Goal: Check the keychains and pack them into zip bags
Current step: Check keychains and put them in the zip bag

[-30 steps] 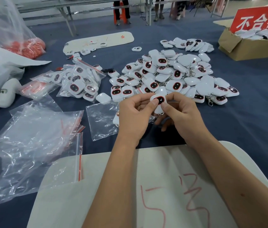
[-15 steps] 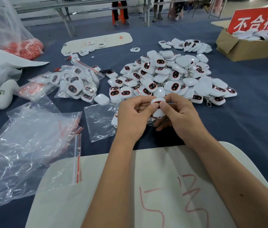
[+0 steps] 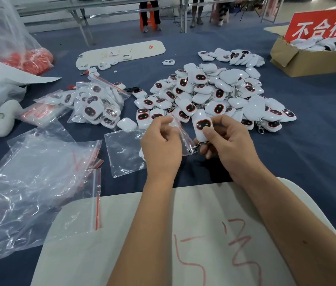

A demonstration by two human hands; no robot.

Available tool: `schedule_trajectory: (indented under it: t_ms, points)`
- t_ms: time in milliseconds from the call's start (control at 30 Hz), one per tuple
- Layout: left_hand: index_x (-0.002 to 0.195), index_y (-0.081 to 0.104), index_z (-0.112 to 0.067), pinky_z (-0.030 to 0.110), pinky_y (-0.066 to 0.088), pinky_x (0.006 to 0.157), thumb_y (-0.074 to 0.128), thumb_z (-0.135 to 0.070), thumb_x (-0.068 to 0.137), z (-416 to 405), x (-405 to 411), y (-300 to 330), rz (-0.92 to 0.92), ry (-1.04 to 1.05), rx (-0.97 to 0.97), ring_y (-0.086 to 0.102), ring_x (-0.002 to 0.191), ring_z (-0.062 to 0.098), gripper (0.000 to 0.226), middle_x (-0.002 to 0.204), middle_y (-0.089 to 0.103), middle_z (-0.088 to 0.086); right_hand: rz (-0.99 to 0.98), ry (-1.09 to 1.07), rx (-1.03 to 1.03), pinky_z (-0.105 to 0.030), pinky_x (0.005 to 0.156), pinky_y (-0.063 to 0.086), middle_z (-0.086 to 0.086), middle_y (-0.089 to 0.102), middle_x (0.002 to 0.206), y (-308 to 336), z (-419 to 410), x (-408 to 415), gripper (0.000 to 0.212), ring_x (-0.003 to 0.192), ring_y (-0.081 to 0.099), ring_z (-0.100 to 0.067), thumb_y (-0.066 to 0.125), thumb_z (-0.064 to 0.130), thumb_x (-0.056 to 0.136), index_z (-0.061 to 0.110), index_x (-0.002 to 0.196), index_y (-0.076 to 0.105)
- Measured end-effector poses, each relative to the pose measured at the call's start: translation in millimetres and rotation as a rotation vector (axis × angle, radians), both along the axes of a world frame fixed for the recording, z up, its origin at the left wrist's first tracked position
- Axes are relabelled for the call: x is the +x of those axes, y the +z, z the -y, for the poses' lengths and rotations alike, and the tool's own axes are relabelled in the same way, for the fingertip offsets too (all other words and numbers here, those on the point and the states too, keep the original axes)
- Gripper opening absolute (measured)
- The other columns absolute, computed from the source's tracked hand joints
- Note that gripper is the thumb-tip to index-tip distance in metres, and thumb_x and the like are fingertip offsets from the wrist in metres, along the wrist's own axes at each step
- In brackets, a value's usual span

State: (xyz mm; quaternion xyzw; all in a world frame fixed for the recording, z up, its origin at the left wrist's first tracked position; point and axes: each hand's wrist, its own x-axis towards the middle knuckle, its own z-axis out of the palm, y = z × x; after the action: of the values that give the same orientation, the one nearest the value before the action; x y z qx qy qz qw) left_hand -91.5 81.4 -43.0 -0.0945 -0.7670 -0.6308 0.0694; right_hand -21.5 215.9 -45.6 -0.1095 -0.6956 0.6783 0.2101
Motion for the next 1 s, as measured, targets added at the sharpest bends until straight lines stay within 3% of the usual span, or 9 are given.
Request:
schedule_trajectory:
  t_ms: [133,300,400,567,733,833,1000]
  points:
    - [0.099,0.060,-0.022,0.012,0.042,0.060,0.065,-0.018,0.094,2.1,-0.4,-3.8,0.030,0.088,-0.106,0.062,0.069,0.003,0.008,0.078,0.064,-0.008,-0.026,0.046,0.000,-0.025,0.057,0.057,-0.023,0.073,0.088,-0.4,3.0,-2.2,0.016,0.062,0.069,-0.018,0.057,-0.002,0.104,0.008,0.112,0.066]
    - [0.089,0.057,-0.018,0.020,0.046,0.063,0.079,-0.038,0.085,-1.8,3.6,-1.2,-0.019,0.099,-0.191,0.058,0.065,0.008,0.030,0.068,0.060,-0.008,0.010,0.037,-0.006,-0.024,0.057,0.056,-0.012,0.075,0.081,-0.4,1.0,-1.7,0.021,0.060,0.067,-0.017,0.055,-0.006,0.103,0.008,0.112,0.067]
    - [0.090,0.058,-0.017,0.022,0.047,0.063,0.079,-0.028,0.084,-0.1,4.3,-0.9,-0.029,0.083,-0.220,0.059,0.065,0.009,0.025,0.067,0.061,-0.007,0.019,0.038,-0.019,-0.025,0.056,0.056,-0.008,0.075,0.078,-0.1,2.0,-2.5,0.022,0.060,0.067,-0.017,0.054,-0.004,0.104,0.011,0.110,0.068]
    - [0.079,0.062,-0.017,0.011,0.042,0.053,0.068,-0.008,0.080,3.6,3.6,-0.2,0.005,0.045,-0.171,0.054,0.057,0.005,0.011,0.066,0.063,-0.004,0.014,0.026,-0.014,-0.024,0.053,0.054,-0.007,0.075,0.077,0.7,1.5,-1.7,0.026,0.059,0.065,-0.014,0.053,-0.004,0.104,0.016,0.106,0.070]
    - [0.076,0.068,-0.017,0.025,0.052,0.056,0.071,-0.012,0.082,1.1,3.3,-0.2,-0.019,-0.088,-0.148,0.066,0.062,0.022,0.008,0.065,0.068,0.002,-0.006,0.053,0.033,-0.029,0.050,0.052,-0.011,0.072,0.077,2.9,4.0,0.7,0.020,0.058,0.064,-0.021,0.056,-0.001,0.104,0.011,0.117,0.064]
    - [0.075,0.070,-0.017,0.025,0.051,0.057,0.076,-0.022,0.085,-0.2,3.3,-0.5,-0.067,-0.091,-0.123,0.064,0.060,0.017,0.012,0.065,0.068,-0.001,0.016,0.058,0.075,-0.027,0.046,0.047,-0.015,0.071,0.077,2.0,4.4,0.8,0.017,0.051,0.060,-0.018,0.056,-0.002,0.103,0.010,0.114,0.059]
    - [0.079,0.071,-0.018,0.032,0.058,0.063,0.070,-0.010,0.084,-0.8,2.4,0.9,-0.101,-0.011,-0.057,0.065,0.063,0.014,0.009,0.066,0.067,-0.004,0.039,0.011,0.131,-0.026,0.050,0.047,-0.003,0.067,0.070,-3.3,2.6,-2.5,0.031,0.055,0.058,-0.016,0.055,-0.001,0.103,0.021,0.118,0.069]
